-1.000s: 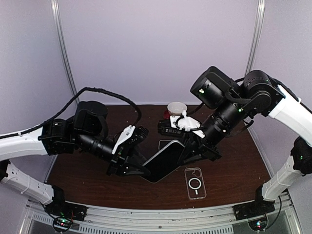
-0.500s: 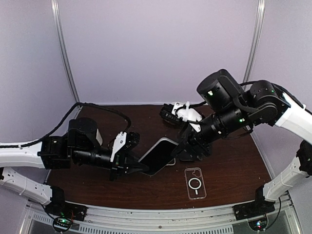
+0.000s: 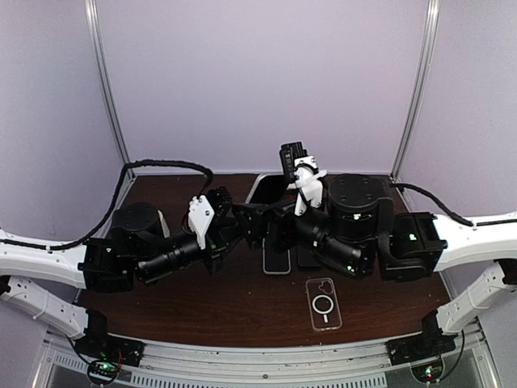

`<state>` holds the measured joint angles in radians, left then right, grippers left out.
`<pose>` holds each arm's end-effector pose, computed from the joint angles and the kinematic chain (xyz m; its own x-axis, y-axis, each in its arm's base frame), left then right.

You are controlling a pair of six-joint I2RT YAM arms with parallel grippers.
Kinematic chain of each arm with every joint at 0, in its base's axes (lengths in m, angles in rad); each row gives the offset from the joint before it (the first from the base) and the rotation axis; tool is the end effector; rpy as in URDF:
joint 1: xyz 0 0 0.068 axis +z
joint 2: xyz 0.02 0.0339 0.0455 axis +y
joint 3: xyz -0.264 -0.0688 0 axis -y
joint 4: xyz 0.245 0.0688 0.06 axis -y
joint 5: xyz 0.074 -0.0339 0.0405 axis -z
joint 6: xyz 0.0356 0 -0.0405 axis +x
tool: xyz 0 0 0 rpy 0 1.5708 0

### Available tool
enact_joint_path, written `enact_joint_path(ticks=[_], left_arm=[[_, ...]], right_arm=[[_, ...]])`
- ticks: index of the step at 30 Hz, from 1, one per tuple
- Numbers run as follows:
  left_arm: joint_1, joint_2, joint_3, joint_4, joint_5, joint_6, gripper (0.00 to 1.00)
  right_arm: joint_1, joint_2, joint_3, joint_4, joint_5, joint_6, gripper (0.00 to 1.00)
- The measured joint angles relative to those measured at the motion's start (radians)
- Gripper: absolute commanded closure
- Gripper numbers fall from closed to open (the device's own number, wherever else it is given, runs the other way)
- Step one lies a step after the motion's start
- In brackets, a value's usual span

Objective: Put the phone into the phone case

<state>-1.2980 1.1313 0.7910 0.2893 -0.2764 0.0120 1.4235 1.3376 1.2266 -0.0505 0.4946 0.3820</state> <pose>0.0812 -0.2543 0.3217 -0.0035 0.0554 -0.9985 0.8531 0.5210 0.0259 0.0627 0.3072 0.3859 -0.3208 0.0733 -0.9443 -0.7353 0.6092 0.2971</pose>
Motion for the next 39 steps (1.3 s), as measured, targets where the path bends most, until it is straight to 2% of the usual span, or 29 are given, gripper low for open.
enact_joint_path(ticks=[4,12,17,29,32,34,36,37,39], left_arm=[[-0.002,0.01,0.0,0.027,-0.036,0.0,1.0],[-0.002,0.008,0.0,0.072,-0.035,-0.021,1.0],[-0.002,0.007,0.0,0.077,-0.025,-0.04,1.0],[-0.002,0.006,-0.008,0.09,0.01,-0.074,1.0],[-0.002,0.006,-0.013,0.099,0.011,-0.077,1.0],[-0.002,0.006,-0.015,0.103,0.012,-0.078,1.0],[-0.002,0.006,-0.017,0.103,0.011,-0.082,0.65],[-0.002,0.006,-0.017,0.102,0.013,-0.09,0.49],[-0.002,0.006,-0.017,0.1,0.015,-0.102,0.26]], right_arm=[[-0.002,0.072,0.03,0.086,0.077,0.025,0.0],[0.002,0.095,0.02,0.181,0.143,0.04,0.01],[-0.001,0.092,0.006,0.17,0.153,0.048,0.03],[-0.021,0.091,0.023,0.121,0.084,0.019,0.3],[-0.022,0.091,0.024,0.121,0.08,0.01,0.4],[-0.023,0.09,0.024,0.117,0.074,0.007,0.53],[-0.026,0.089,0.027,0.104,0.066,0.011,0.64],[-0.028,0.088,0.032,0.088,0.059,0.014,0.65],[-0.034,0.078,0.042,0.031,0.046,0.019,0.65]])
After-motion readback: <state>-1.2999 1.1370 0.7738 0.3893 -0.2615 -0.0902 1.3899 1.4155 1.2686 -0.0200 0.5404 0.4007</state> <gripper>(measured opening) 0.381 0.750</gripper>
